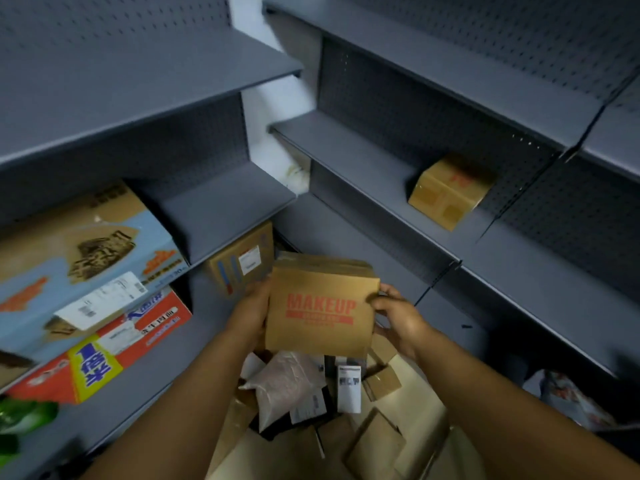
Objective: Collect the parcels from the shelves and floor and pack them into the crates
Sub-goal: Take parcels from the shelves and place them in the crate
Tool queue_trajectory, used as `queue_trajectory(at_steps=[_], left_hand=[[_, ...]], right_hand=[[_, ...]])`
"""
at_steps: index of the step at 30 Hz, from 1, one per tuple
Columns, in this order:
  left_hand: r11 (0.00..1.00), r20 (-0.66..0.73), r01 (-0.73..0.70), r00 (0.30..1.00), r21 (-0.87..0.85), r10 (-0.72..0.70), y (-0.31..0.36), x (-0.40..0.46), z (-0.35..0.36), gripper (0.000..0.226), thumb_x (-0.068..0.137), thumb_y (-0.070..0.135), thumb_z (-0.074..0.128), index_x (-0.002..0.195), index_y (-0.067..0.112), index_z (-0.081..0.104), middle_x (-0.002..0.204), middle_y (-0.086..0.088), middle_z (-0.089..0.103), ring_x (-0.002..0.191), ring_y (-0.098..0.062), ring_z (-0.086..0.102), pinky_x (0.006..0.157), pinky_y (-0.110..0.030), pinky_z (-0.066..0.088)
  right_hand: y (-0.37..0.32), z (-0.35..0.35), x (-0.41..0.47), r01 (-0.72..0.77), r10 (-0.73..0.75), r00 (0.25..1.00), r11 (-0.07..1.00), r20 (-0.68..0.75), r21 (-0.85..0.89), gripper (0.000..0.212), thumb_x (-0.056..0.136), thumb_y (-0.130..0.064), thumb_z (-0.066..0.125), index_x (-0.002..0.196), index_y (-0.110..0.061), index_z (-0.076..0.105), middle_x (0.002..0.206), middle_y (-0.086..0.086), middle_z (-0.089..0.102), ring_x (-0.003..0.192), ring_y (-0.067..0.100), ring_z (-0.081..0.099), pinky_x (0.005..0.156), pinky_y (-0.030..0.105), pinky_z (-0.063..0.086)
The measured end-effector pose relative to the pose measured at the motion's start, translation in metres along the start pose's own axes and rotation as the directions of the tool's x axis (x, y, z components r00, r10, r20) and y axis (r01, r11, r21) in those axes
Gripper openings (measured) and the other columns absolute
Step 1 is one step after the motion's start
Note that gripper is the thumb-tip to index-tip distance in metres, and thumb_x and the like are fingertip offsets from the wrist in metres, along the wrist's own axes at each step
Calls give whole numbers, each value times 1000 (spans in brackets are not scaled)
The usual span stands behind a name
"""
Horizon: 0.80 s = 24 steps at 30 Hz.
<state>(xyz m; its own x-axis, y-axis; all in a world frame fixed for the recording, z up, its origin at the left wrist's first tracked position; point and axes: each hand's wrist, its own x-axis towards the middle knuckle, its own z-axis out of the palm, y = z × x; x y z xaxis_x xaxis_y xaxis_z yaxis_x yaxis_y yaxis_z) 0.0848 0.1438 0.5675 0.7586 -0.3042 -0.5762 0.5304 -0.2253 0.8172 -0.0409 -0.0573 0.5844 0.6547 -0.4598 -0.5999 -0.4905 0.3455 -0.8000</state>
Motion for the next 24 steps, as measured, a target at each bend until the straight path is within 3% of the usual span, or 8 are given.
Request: queue_trajectory(at_steps=[3, 6, 9, 13, 15, 17, 21, 24], left_hand=[[987, 8, -15, 1000, -162, 17, 16, -14, -18, 41, 93, 44, 48, 62, 24, 67, 61, -1, 66, 52, -16, 65, 46, -25, 51], [996, 33, -25, 999, -82, 27, 29, -29, -33, 29, 82, 54, 56, 74, 30, 71, 67, 4, 71, 69, -20, 69, 58, -29, 55], [999, 9, -28, 1000, -20, 28, 37, -35, -46, 49, 84, 39, 60, 128, 18, 53, 110, -6, 66, 103, -28, 61, 84, -38, 51], [998, 14, -61, 998, 26, 60, 39, -47, -54, 49, 92, 15, 47, 139, 20, 35, 136, -8, 50, 107, -23, 57, 70, -31, 48], [995, 24, -74, 997, 66, 73, 39, -47, -57, 65, 90, 2, 42, 147, 25, 21, 150, -13, 30, 127, -36, 43, 85, -42, 48], [977, -3, -108, 994, 182, 110, 41, -50, -60, 70, 89, -6, 39, 149, 23, 17, 150, -17, 28, 129, -40, 39, 99, -48, 40], [925, 86, -315, 949, 210, 304, 33, -70, -63, 76, 79, -12, 59, 130, 39, 33, 113, 11, 55, 91, 5, 53, 63, -11, 49], [919, 83, -369, 929, 136, 360, 28, -81, -62, 86, 69, -14, 70, 124, 42, 34, 106, 19, 50, 90, 7, 51, 62, -11, 51]], right_hand=[[-12, 4, -21, 17, -18, 1000, 999, 17, 49, 15, 95, -24, 49, 107, -25, 58, 100, -1, 65, 102, 17, 59, 87, 43, 46], [-24, 10, -39, 40, -40, 999, 999, 15, 32, 26, 97, -41, 43, 106, -24, 59, 106, -1, 65, 103, 15, 58, 87, 44, 48], [-35, 17, -53, 45, -46, 999, 997, 16, 61, 38, 97, -47, 37, 98, -19, 62, 99, 0, 67, 93, 15, 59, 86, 43, 45], [-49, 27, -63, 54, -54, 999, 996, -1, 72, 41, 98, -48, 35, 82, -17, 57, 94, 1, 65, 93, 15, 57, 82, 42, 40], [-54, 29, -63, 77, -77, 997, 996, -6, 48, 44, 98, -49, 33, 99, -14, 60, 98, 3, 63, 97, 19, 56, 81, 41, 41], [-58, 29, -62, 87, -87, 996, 996, 2, 33, 47, 98, -50, 30, 120, -17, 56, 99, 5, 61, 93, 19, 57, 80, 41, 43], [-63, 27, -60, 72, -67, 995, 996, 77, -58, 53, 94, -60, 23, 129, -30, 48, 107, 7, 61, 105, 25, 56, 100, 56, 36], [-63, 25, -58, 1, 11, 992, 995, 128, -100, 63, 88, -71, 21, 121, -28, 52, 116, 9, 59, 112, 28, 55, 100, 59, 32]])
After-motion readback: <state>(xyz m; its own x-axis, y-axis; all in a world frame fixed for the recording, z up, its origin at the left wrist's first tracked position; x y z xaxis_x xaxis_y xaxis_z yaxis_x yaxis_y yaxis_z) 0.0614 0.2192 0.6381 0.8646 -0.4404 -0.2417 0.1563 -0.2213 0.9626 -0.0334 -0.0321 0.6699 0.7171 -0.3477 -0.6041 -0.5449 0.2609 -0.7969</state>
